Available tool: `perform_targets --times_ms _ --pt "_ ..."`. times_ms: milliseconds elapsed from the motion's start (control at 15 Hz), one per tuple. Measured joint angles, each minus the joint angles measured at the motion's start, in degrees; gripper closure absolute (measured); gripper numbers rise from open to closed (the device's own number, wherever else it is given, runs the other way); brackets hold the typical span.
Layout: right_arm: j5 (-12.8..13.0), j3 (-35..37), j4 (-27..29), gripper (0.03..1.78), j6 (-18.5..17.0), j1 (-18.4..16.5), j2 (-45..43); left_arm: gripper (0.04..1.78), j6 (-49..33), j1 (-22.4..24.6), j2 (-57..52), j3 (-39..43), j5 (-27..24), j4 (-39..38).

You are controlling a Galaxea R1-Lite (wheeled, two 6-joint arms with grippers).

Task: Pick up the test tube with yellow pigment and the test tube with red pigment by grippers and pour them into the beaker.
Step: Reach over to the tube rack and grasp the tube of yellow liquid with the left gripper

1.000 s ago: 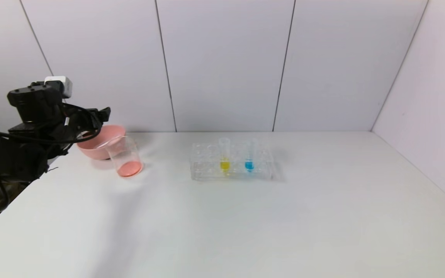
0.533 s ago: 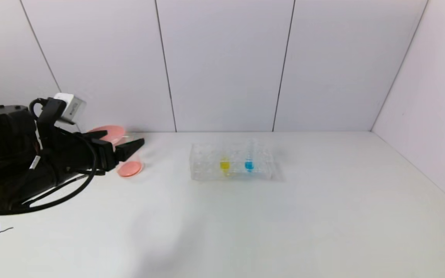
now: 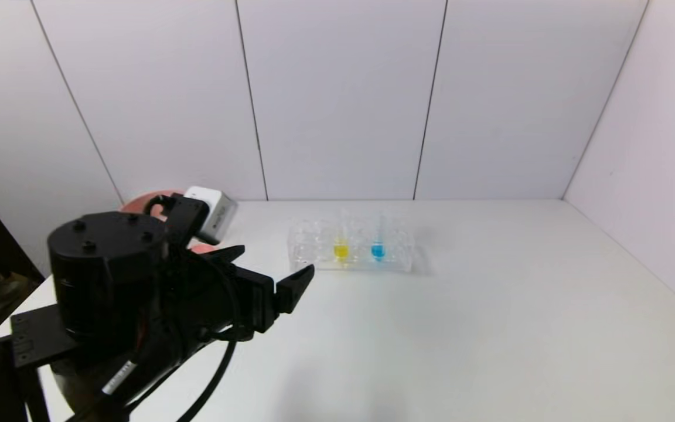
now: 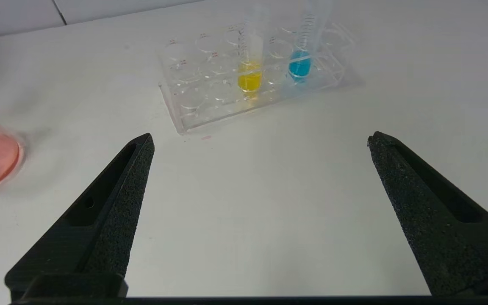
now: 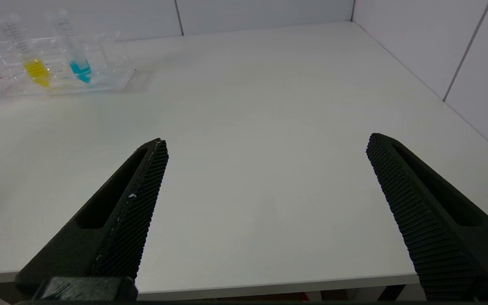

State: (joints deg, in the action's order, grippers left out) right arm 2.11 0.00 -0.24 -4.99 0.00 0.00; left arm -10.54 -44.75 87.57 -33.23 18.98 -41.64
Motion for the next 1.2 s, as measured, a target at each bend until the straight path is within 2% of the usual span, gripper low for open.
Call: perform_targets --times_ms 333,467,800,1200 --pt "0.0 0.0 0.0 0.1 0.0 0.0 0.0 0.06 -0.2 -4.2 17.3 -5.6 15.0 -14.3" --pt "0.0 0.0 0.0 0.1 0.0 0.0 0.0 0.06 0.0 -4.6 23.5 -10.2 18.6 -18.6" --pt "0.0 0.0 0.0 0.1 0.0 0.0 0.0 0.06 2.4 -4.6 33.8 -21.4 19.6 -19.9" --pt "0.0 0.0 0.0 0.1 0.0 0.0 0.0 0.06 4.7 -1.7 41.2 -30.7 19.8 -20.0"
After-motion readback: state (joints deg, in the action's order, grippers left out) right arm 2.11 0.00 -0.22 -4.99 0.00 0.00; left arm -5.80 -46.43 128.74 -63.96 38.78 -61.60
